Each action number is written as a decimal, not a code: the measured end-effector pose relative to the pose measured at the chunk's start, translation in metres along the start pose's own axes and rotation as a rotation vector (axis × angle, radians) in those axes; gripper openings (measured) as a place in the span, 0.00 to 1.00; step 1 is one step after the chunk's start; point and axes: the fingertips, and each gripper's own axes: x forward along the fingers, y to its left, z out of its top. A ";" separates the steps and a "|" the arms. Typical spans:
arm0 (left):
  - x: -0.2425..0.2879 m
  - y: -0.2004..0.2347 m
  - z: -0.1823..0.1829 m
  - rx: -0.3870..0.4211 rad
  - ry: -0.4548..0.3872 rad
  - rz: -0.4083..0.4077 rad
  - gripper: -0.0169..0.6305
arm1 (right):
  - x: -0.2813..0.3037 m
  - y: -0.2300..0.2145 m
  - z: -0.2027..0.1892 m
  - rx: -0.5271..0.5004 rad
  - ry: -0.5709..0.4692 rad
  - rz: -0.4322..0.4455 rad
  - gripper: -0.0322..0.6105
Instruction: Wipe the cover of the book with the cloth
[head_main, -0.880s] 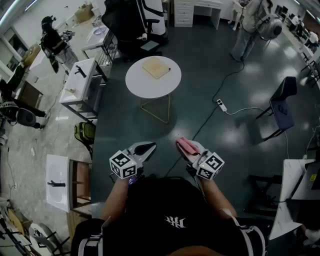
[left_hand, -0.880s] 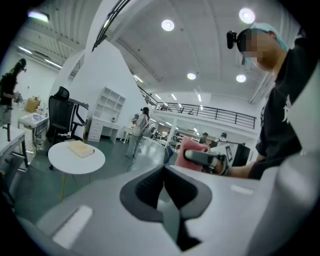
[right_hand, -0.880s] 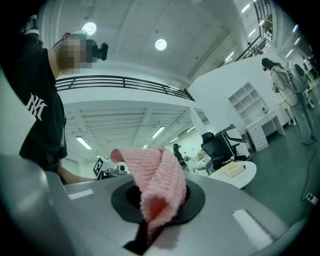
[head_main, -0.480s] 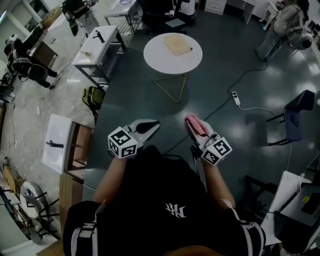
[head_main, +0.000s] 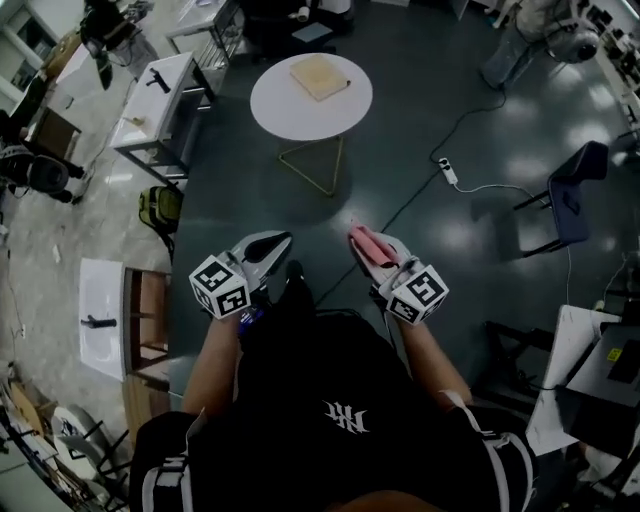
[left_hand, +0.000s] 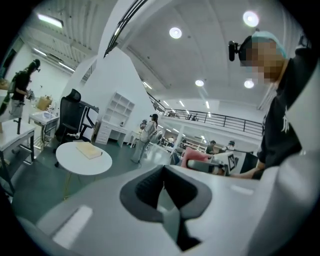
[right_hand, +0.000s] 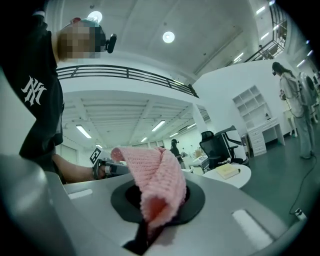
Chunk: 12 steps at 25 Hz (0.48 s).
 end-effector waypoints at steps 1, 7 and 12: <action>0.003 0.004 0.001 0.004 0.003 -0.012 0.03 | 0.003 -0.002 -0.004 -0.002 0.016 -0.006 0.07; 0.058 0.017 0.033 0.126 0.003 -0.097 0.03 | 0.008 -0.051 0.011 -0.013 0.043 -0.077 0.07; 0.074 0.064 0.069 0.195 -0.006 -0.151 0.03 | 0.051 -0.085 0.022 -0.001 0.046 -0.159 0.07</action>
